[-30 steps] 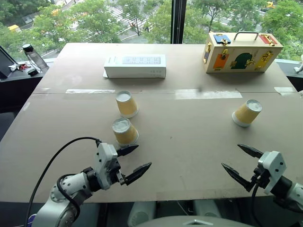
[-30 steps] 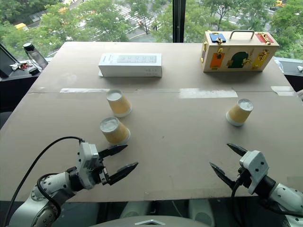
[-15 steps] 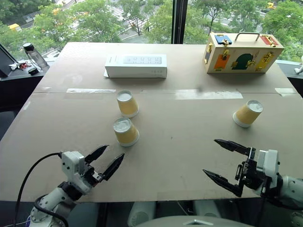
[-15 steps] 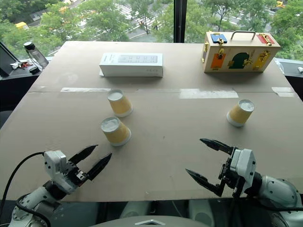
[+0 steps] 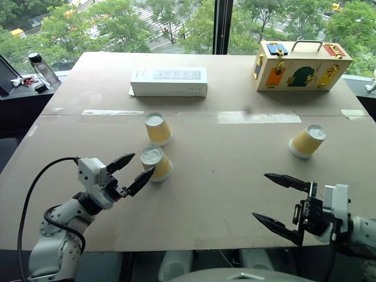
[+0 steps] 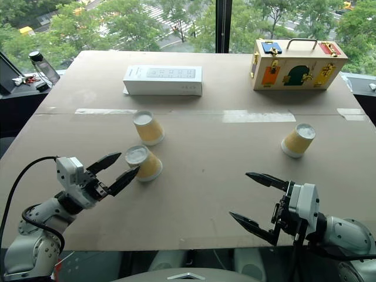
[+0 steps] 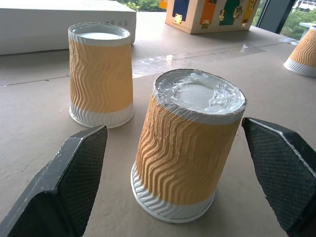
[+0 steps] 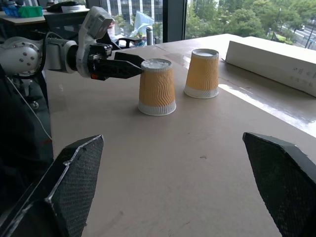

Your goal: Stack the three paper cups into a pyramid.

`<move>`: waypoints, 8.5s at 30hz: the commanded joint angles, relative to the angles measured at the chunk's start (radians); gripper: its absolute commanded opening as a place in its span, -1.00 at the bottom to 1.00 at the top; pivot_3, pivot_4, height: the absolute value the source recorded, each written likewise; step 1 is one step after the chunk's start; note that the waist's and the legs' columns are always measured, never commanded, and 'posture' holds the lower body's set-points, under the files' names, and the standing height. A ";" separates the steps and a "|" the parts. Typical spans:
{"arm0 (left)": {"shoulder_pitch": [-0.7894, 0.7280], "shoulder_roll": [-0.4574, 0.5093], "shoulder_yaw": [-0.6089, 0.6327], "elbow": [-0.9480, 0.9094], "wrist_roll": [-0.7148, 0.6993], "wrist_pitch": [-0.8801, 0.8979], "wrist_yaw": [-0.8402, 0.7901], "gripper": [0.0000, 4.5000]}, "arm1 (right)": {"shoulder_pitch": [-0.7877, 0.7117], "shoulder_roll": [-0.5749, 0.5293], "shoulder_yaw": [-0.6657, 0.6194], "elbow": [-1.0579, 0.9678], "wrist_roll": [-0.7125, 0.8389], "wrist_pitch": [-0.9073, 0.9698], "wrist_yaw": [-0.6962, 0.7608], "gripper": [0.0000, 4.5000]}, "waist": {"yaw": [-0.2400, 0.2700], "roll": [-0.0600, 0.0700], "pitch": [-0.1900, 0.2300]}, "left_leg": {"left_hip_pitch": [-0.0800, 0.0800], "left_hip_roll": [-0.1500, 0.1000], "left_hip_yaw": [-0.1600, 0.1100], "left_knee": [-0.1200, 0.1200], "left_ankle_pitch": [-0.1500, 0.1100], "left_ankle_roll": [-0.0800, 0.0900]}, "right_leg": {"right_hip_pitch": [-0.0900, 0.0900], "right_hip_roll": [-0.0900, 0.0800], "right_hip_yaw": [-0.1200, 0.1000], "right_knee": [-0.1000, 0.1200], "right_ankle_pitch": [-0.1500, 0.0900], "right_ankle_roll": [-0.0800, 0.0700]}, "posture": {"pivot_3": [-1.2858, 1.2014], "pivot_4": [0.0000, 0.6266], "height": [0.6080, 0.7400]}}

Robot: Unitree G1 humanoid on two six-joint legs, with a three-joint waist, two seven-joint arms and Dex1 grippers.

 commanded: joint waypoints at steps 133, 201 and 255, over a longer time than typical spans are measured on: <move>-0.762 -0.121 -0.442 0.381 0.196 0.160 -0.218 0.11 | 0.187 0.143 0.042 -0.134 -0.212 -0.120 -0.268 1.00 | -0.002 0.002 -0.004 | -0.002 -0.004 -0.002 0.003 0.000 0.000 | -0.001 0.001 0.000 0.005 0.004 0.001 | 0.03 -0.52 1.00; -0.329 0.064 -0.212 -0.281 -0.242 0.373 -0.129 1.00 | -0.657 0.190 -0.178 0.569 -0.233 0.371 -0.676 0.36 | -0.026 0.007 -0.004 | -0.003 -0.004 0.000 0.002 0.000 0.000 | -0.003 0.003 0.003 0.006 0.005 0.000 | 0.03 -0.52 1.00; -0.006 0.035 0.088 -0.075 -0.330 0.197 -0.279 1.00 | -0.947 0.004 0.109 0.141 0.026 0.666 -0.255 0.96 | -0.024 0.011 0.000 | -0.008 -0.003 -0.003 0.001 0.000 0.001 | -0.006 -0.001 -0.001 0.000 0.003 -0.004 | 0.03 -0.52 1.00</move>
